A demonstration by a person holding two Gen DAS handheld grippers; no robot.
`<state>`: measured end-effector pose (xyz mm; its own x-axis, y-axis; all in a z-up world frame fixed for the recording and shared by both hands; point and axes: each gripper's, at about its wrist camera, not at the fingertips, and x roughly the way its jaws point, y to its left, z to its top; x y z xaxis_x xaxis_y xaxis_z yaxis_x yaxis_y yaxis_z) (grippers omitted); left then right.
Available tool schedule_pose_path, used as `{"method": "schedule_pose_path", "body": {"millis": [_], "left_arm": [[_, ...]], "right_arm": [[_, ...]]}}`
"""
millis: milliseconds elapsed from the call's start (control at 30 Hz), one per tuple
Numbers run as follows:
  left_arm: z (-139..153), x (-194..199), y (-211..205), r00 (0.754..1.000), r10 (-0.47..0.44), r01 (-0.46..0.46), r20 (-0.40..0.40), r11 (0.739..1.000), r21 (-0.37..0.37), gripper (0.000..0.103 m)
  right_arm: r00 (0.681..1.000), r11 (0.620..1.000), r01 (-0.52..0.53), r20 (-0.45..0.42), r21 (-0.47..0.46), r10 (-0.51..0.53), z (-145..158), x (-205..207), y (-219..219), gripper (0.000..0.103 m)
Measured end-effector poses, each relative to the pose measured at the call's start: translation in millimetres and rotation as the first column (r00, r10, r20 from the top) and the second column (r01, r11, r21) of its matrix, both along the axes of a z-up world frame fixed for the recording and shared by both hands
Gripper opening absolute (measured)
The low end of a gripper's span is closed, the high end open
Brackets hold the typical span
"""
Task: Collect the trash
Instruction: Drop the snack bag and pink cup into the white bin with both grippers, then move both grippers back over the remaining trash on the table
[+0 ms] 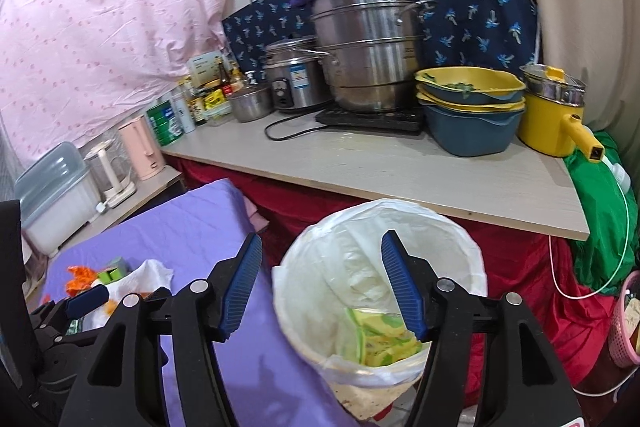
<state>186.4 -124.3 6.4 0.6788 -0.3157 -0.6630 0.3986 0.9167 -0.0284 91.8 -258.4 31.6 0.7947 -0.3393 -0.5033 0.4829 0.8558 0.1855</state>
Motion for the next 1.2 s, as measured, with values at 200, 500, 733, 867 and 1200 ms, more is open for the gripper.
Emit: {"method": "schedule_pose_path", "body": {"millis": [200,500,733,867,1200], "left_arm": [[0,0,51,0.995,0.097,-0.097,0.004,0.995,0.024,0.088],[2,6,133,0.973,0.23,-0.229,-0.017,0.973,0.031,0.088],[-3,9,184,0.952,0.303,-0.302,-0.042,0.953,0.033,0.088],[-9,18,213,0.936,0.348,-0.346,-0.063,0.938,0.039,0.088],[-20,39,244,0.917,0.386,-0.384,-0.102,0.922,0.043,0.088]], "right_arm": [[0.996,0.996,-0.084,-0.004,0.003,0.084,4,12,41,0.061],[0.978,0.978,-0.208,-0.02,0.014,0.208,6,34,102,0.061],[0.959,0.96,-0.28,-0.039,0.028,0.281,4,48,139,0.061],[0.948,0.95,-0.311,-0.06,0.032,0.312,0,59,157,0.061],[0.923,0.929,-0.364,-0.107,0.069,0.37,-20,93,185,0.061]]}}
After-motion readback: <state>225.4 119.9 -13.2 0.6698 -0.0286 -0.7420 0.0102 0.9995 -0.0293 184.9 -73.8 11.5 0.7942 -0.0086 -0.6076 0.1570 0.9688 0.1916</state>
